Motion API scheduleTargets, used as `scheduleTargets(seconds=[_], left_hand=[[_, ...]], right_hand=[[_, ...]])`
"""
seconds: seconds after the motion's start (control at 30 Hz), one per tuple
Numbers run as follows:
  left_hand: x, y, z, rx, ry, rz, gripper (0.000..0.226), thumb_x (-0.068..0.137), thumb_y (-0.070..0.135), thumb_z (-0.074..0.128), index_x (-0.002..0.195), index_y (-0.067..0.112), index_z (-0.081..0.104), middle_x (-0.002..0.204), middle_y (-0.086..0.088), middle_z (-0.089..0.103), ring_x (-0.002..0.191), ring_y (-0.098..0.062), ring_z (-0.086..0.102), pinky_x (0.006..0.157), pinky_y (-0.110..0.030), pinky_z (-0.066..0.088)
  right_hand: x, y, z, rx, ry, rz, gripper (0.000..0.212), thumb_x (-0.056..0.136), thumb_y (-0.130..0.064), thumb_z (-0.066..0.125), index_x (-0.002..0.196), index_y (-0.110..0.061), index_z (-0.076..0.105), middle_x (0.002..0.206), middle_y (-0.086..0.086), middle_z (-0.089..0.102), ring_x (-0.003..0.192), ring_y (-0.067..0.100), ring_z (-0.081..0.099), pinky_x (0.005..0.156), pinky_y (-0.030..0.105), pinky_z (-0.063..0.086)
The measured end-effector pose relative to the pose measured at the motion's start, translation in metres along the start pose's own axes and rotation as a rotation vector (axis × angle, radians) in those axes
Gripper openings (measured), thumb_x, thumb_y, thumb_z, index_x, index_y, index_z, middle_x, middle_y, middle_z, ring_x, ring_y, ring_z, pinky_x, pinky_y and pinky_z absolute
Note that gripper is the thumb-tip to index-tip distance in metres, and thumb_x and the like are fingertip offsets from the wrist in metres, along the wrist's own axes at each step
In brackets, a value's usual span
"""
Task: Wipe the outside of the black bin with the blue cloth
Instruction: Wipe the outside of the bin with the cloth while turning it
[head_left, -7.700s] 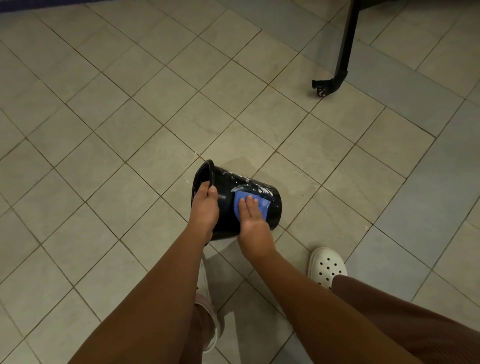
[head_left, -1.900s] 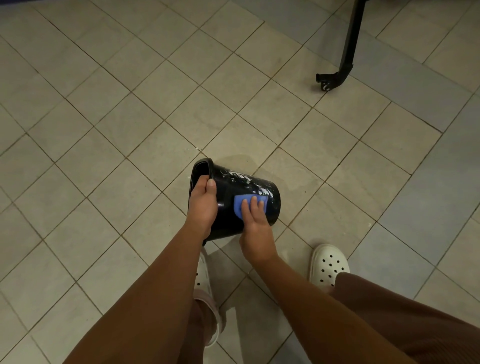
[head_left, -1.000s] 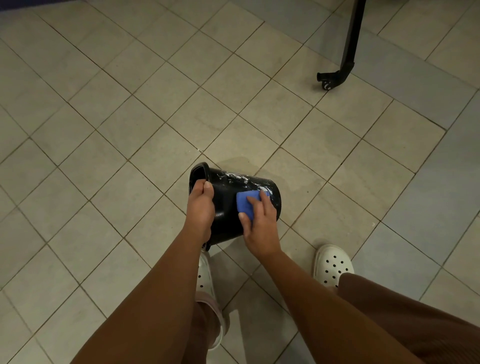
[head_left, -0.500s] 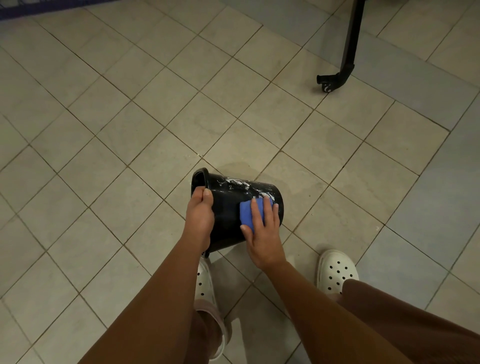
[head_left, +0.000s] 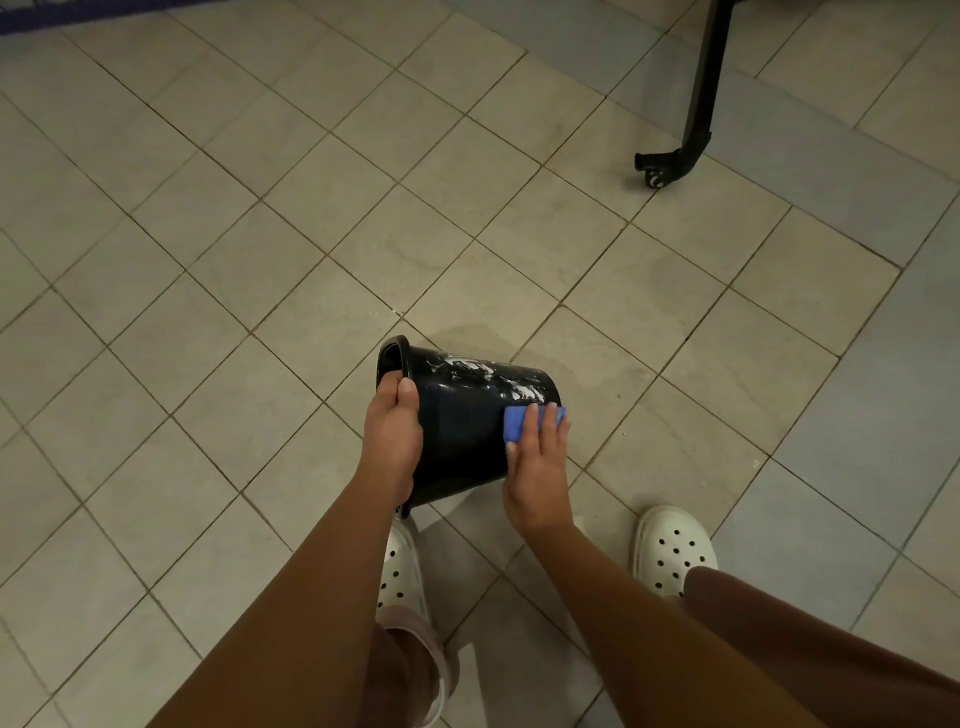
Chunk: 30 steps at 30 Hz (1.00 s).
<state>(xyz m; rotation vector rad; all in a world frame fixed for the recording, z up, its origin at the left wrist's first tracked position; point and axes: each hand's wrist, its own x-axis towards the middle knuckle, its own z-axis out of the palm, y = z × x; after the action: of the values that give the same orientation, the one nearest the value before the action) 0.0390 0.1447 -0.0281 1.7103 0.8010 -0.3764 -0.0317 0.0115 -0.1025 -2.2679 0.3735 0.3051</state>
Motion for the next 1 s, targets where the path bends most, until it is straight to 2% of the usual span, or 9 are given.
scheduleTargets(seconds=[0.17, 0.27, 0.37, 0.53, 0.63, 0.73, 0.8, 0.87, 1.0], left_hand=[[0.002, -0.003, -0.006, -0.014, 0.028, -0.046, 0.037, 0.105, 0.035, 0.034, 0.131, 0.019, 0.054, 0.129, -0.017, 0.058, 0.118, -0.04, 0.056, 0.099, -0.061, 0.048], [0.001, -0.002, -0.007, -0.018, 0.043, -0.046, 0.036, 0.106, 0.034, 0.033, 0.131, 0.018, 0.054, 0.13, -0.017, 0.057, 0.119, -0.04, 0.054, 0.1, -0.062, 0.047], [0.0, -0.001, -0.004, 0.003, 0.052, -0.043, 0.039, 0.106, 0.034, 0.032, 0.136, 0.018, 0.051, 0.136, -0.017, 0.054, 0.124, -0.038, 0.052, 0.104, -0.06, 0.044], [-0.002, 0.002, -0.001, 0.03, 0.033, -0.034, 0.04, 0.106, 0.036, 0.031, 0.139, 0.021, 0.047, 0.136, -0.015, 0.053, 0.121, -0.038, 0.053, 0.102, -0.06, 0.046], [-0.001, 0.001, -0.004, 0.006, 0.05, -0.05, 0.039, 0.105, 0.037, 0.031, 0.137, 0.022, 0.05, 0.136, -0.015, 0.053, 0.122, -0.037, 0.052, 0.101, -0.061, 0.046], [-0.001, 0.001, -0.003, -0.001, 0.065, -0.044, 0.038, 0.107, 0.034, 0.031, 0.136, 0.02, 0.051, 0.135, -0.014, 0.054, 0.122, -0.035, 0.052, 0.102, -0.06, 0.046], [-0.002, 0.002, -0.001, 0.002, 0.054, -0.039, 0.038, 0.107, 0.033, 0.031, 0.137, 0.019, 0.05, 0.135, -0.016, 0.054, 0.121, -0.036, 0.053, 0.101, -0.06, 0.047], [-0.002, 0.003, -0.001, 0.033, 0.046, -0.028, 0.039, 0.107, 0.033, 0.031, 0.139, 0.017, 0.048, 0.136, -0.017, 0.053, 0.122, -0.038, 0.053, 0.102, -0.058, 0.047], [-0.003, 0.003, 0.0, 0.086, 0.027, -0.017, 0.04, 0.108, 0.031, 0.029, 0.142, 0.016, 0.045, 0.138, -0.017, 0.05, 0.124, -0.037, 0.051, 0.104, -0.053, 0.045]], right_hand=[[0.006, -0.008, -0.003, -0.153, -0.057, -0.214, 0.056, 0.1, -0.019, 0.034, 0.148, -0.009, 0.008, 0.157, 0.01, -0.001, 0.141, 0.024, -0.016, 0.116, 0.038, -0.003], [0.018, -0.01, -0.009, -0.062, -0.057, -0.103, 0.053, 0.1, -0.018, 0.033, 0.148, -0.007, 0.012, 0.157, 0.01, 0.006, 0.143, 0.025, -0.01, 0.116, 0.034, -0.002], [0.017, -0.007, -0.012, -0.03, -0.022, 0.041, 0.051, 0.1, -0.017, 0.032, 0.147, -0.005, 0.015, 0.156, 0.014, 0.009, 0.143, 0.032, -0.006, 0.118, 0.042, 0.005], [-0.004, -0.021, -0.006, -0.016, -0.05, 0.007, 0.053, 0.098, -0.018, 0.038, 0.146, -0.012, 0.017, 0.157, 0.007, -0.002, 0.143, 0.026, -0.011, 0.117, 0.039, 0.007], [0.012, -0.017, -0.014, -0.087, -0.033, -0.131, 0.047, 0.091, -0.006, 0.051, 0.136, -0.007, 0.037, 0.154, 0.013, 0.016, 0.143, 0.03, 0.01, 0.115, 0.041, 0.023], [0.02, -0.007, -0.02, -0.122, 0.085, -0.142, 0.032, 0.092, -0.012, 0.053, 0.123, -0.005, 0.053, 0.14, 0.022, 0.034, 0.13, 0.035, 0.033, 0.106, 0.04, 0.037], [0.011, -0.003, -0.016, -0.095, 0.147, -0.112, 0.033, 0.093, -0.018, 0.053, 0.123, -0.005, 0.054, 0.135, 0.021, 0.04, 0.125, 0.034, 0.039, 0.101, 0.044, 0.042], [-0.002, -0.002, -0.006, -0.068, 0.119, -0.077, 0.041, 0.094, -0.02, 0.051, 0.132, -0.007, 0.046, 0.142, 0.018, 0.034, 0.132, 0.033, 0.031, 0.107, 0.045, 0.036], [-0.013, 0.004, 0.005, -0.114, 0.071, -0.179, 0.057, 0.09, -0.01, 0.055, 0.142, -0.013, 0.032, 0.15, 0.016, 0.025, 0.141, 0.033, 0.016, 0.11, 0.045, 0.021]])
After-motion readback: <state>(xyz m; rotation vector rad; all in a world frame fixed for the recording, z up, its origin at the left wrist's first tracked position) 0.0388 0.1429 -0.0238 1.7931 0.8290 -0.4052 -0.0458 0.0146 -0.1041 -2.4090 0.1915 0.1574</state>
